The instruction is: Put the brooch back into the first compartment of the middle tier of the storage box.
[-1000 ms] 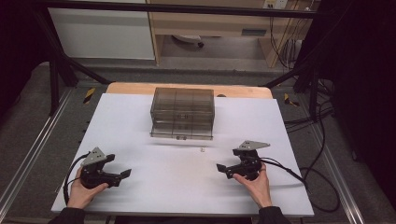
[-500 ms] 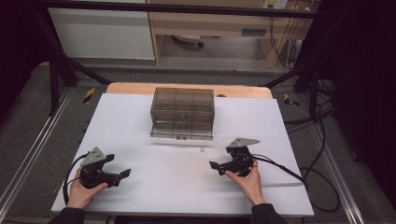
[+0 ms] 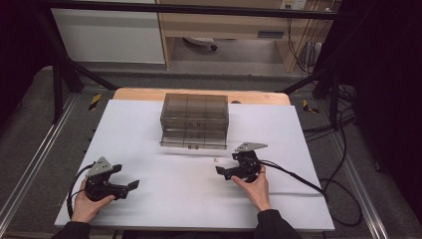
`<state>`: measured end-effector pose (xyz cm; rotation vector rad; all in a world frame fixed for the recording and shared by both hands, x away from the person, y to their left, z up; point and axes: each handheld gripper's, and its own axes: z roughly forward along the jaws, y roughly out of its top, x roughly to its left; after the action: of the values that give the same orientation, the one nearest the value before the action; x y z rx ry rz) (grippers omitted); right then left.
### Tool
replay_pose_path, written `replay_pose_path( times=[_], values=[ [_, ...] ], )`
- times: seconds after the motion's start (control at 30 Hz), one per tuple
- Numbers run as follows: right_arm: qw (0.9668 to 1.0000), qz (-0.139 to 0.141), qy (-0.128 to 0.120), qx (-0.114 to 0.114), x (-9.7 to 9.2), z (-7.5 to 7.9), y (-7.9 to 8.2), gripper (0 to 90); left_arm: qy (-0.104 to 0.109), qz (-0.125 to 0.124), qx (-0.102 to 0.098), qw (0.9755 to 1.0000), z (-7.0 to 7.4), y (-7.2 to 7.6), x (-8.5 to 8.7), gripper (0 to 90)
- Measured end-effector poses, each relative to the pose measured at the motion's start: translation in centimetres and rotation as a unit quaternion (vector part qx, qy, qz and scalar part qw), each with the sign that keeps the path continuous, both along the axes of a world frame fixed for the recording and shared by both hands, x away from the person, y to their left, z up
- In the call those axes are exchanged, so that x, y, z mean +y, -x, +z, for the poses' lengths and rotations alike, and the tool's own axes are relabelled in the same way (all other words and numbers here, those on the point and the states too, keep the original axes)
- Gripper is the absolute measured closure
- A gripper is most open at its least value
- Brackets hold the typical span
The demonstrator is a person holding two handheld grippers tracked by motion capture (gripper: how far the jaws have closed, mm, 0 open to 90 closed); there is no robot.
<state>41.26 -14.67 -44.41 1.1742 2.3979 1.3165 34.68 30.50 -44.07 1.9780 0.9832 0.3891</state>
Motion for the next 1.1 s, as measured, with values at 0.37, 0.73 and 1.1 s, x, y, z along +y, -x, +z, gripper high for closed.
replay_pose_path(
  times=[0.37,0.73,1.1],
  values=[
    [0.9999,0.003,0.003,0.009,0.3,-0.3,-0.5,14.0,0.0,0.0,0.0,1.0,0.0,0.0,0.0,5.9],
    [0.9999,0.006,0.004,0.012,1.3,-0.3,-1.3,20.8,-0.001,0.0,0.0,1.0,0.0,0.0,0.0,6.1],
    [0.9999,0.005,-0.001,0.016,1.4,-0.5,-1.9,33.9,0.0,0.0,0.0,1.0,0.0,0.0,0.1,6.1]
  ],
)
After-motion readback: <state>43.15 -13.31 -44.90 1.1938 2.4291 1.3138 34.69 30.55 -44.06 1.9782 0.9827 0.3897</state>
